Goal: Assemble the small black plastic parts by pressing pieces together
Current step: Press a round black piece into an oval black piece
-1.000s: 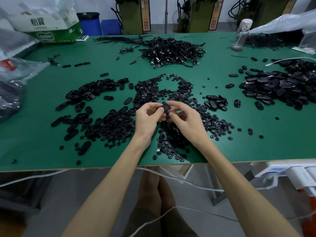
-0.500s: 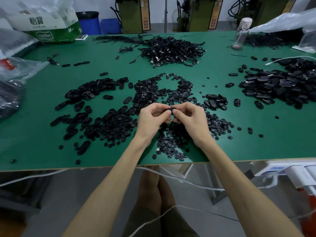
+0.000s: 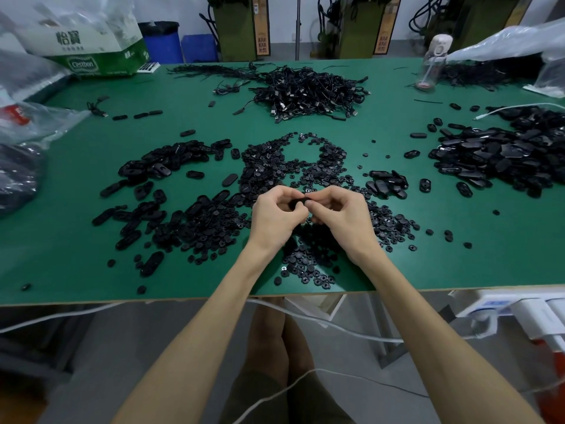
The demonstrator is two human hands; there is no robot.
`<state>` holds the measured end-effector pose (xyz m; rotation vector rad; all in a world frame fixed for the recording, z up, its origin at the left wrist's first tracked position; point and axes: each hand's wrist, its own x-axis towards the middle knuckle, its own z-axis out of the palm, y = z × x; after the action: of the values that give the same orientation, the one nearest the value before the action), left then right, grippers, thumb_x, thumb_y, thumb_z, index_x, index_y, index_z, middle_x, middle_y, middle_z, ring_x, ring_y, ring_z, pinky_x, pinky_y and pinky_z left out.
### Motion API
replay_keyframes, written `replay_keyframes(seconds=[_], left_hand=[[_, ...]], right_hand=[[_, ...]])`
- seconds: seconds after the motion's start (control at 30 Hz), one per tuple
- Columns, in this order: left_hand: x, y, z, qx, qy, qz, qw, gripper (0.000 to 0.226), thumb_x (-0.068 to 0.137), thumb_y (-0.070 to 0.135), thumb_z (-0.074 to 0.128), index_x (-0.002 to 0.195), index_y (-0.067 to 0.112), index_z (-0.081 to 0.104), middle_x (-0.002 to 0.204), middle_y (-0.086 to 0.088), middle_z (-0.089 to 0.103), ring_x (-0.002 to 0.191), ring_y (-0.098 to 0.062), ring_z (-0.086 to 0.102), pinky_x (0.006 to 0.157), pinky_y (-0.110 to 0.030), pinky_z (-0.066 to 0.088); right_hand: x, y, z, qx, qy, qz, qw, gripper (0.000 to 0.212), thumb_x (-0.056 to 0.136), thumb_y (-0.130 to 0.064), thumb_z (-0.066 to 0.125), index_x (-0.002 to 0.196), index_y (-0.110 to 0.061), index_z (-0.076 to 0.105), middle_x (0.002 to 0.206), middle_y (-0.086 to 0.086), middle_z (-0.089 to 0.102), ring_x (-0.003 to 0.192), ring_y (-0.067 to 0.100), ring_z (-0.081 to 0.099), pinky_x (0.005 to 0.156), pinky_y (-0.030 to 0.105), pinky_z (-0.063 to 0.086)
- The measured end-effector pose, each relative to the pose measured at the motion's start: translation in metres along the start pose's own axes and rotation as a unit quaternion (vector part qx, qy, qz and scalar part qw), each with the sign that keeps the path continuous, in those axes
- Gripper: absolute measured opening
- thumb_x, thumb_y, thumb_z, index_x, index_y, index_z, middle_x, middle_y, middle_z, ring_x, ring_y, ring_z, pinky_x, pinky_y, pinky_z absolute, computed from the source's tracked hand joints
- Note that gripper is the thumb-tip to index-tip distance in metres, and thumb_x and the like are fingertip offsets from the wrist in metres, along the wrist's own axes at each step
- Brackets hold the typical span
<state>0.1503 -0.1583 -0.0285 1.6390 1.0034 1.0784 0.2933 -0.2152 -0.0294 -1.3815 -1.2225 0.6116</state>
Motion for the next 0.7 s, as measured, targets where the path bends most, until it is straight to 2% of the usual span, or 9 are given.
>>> replay_keyframes(seconds=[0.17, 0.23, 0.3, 0.37, 0.5, 0.7], left_hand=[[0.0008, 0.0005, -0.0002, 0.007, -0.002, 0.004, 1.000, 0.011, 0.087, 0.002, 0.072, 0.097, 0.008, 0.071, 0.090, -0.010, 0.075, 0.078, -0.036, 0.072, 0.079, -0.050, 0.061], [0.0013, -0.0006, -0.0013, -0.010, -0.007, 0.004, 1.000, 0.011, 0.089, 0.000, 0.071, 0.097, 0.008, 0.072, 0.089, -0.009, 0.075, 0.075, -0.031, 0.074, 0.076, -0.044, 0.063], [0.0009, -0.0013, -0.0030, -0.053, -0.020, 0.000, 0.998, 0.013, 0.091, -0.002, 0.070, 0.099, 0.007, 0.074, 0.088, -0.009, 0.077, 0.074, -0.023, 0.075, 0.073, -0.033, 0.063], [0.0006, -0.0007, -0.0055, -0.093, -0.035, -0.004, 0.995, 0.014, 0.093, -0.003, 0.071, 0.105, 0.003, 0.075, 0.088, -0.009, 0.078, 0.078, -0.021, 0.077, 0.075, -0.028, 0.062], [0.0011, -0.0004, -0.0072, -0.114, -0.041, -0.005, 0.993, 0.018, 0.093, -0.003, 0.071, 0.110, 0.000, 0.074, 0.091, -0.012, 0.079, 0.083, -0.025, 0.077, 0.078, -0.029, 0.062], [0.0000, -0.0003, -0.0050, -0.095, -0.035, -0.001, 0.995, 0.017, 0.093, -0.007, 0.069, 0.108, -0.001, 0.073, 0.089, -0.014, 0.078, 0.078, -0.023, 0.077, 0.076, -0.028, 0.062]], right_hand=[[0.0002, 0.0009, 0.0005, 0.014, -0.006, -0.003, 1.000, 0.007, 0.091, -0.012, 0.078, 0.094, -0.018, 0.078, 0.076, 0.002, 0.076, 0.066, 0.015, 0.068, 0.068, 0.030, 0.057], [0.0006, 0.0017, 0.0003, 0.018, 0.000, -0.002, 1.000, 0.007, 0.091, -0.011, 0.078, 0.094, -0.017, 0.077, 0.076, 0.003, 0.076, 0.066, 0.015, 0.068, 0.068, 0.031, 0.057], [0.0007, 0.0025, -0.0005, 0.035, 0.012, 0.002, 0.999, 0.006, 0.091, -0.011, 0.078, 0.095, -0.015, 0.077, 0.078, 0.005, 0.076, 0.068, 0.017, 0.068, 0.068, 0.031, 0.057], [0.0006, 0.0027, -0.0014, 0.056, 0.024, 0.003, 0.998, 0.006, 0.091, -0.011, 0.077, 0.095, -0.015, 0.077, 0.081, 0.008, 0.076, 0.070, 0.018, 0.067, 0.067, 0.030, 0.057], [0.0002, 0.0021, -0.0015, 0.069, 0.027, 0.003, 0.997, 0.007, 0.091, -0.009, 0.077, 0.094, -0.015, 0.076, 0.078, 0.005, 0.076, 0.067, 0.012, 0.066, 0.064, 0.024, 0.054], [0.0003, 0.0007, -0.0017, 0.071, 0.026, 0.013, 0.997, 0.005, 0.091, -0.005, 0.076, 0.095, -0.008, 0.075, 0.074, 0.002, 0.073, 0.064, 0.011, 0.064, 0.062, 0.022, 0.053]])
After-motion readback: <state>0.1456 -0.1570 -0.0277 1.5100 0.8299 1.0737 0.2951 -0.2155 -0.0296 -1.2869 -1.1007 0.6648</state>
